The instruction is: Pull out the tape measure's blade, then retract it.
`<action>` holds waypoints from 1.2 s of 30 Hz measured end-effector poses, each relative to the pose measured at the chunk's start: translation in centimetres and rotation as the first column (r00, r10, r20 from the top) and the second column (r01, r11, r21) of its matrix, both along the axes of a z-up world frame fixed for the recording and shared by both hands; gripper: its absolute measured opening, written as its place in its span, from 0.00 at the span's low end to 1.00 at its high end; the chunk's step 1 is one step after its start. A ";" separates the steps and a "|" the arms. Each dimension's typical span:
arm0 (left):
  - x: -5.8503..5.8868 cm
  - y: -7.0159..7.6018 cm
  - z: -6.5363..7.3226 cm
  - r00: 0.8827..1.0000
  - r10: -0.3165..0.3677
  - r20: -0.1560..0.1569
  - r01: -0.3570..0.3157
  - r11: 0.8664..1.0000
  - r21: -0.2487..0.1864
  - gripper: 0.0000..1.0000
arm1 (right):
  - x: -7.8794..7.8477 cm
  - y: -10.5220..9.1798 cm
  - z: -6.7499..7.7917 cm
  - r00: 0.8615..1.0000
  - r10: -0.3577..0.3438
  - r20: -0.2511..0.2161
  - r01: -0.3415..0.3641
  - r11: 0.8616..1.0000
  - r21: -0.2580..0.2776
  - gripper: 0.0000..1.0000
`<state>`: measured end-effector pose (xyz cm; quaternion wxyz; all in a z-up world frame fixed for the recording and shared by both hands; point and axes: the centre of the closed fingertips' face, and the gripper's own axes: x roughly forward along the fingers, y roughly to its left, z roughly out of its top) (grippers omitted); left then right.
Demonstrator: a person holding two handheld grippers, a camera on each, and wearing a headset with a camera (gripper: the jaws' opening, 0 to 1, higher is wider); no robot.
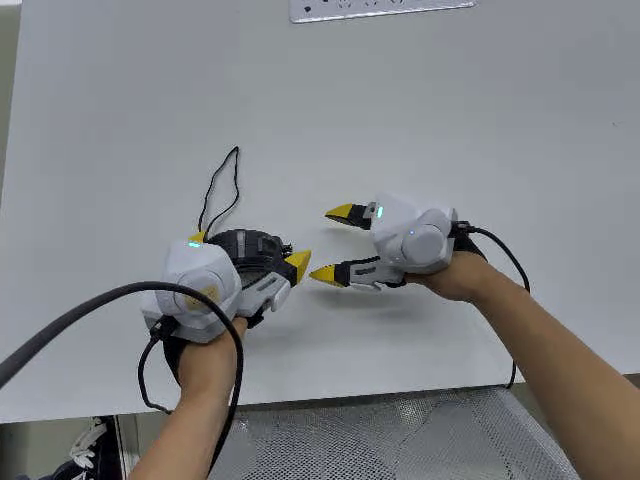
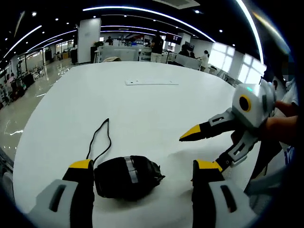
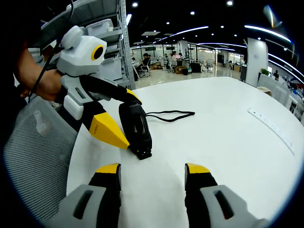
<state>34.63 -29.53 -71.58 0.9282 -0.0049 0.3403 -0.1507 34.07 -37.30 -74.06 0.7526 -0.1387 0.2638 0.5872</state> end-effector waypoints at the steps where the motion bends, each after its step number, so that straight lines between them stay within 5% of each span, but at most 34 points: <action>1: 0.0 0.1 0.1 1.000 -0.005 0.000 0.005 1.000 0.005 0.84 | 0.0 -0.2 0.1 1.000 -0.005 0.001 0.005 1.000 0.002 0.55; 9: -0.7 0.2 0.1 0.992 -0.127 -0.002 0.127 0.992 0.001 0.85 | 0.0 -2.1 1.4 0.995 -0.096 -0.005 0.096 0.995 0.022 0.63; 16: -1.8 1.8 -0.3 0.981 -0.192 -0.016 0.192 0.981 0.012 0.86 | -0.7 -4.2 2.6 0.988 -0.153 -0.001 0.153 0.988 0.026 0.70; 29: -3.2 5.2 0.1 0.970 -0.241 0.013 0.240 0.970 0.024 0.92 | -3.2 -7.8 3.8 0.975 -0.223 0.008 0.223 0.974 0.051 0.81; 36: -4.4 6.6 0.9 0.952 -0.302 0.042 0.301 0.953 0.032 0.97 | -4.2 -9.6 4.4 0.970 -0.244 -0.001 0.244 0.968 0.063 0.87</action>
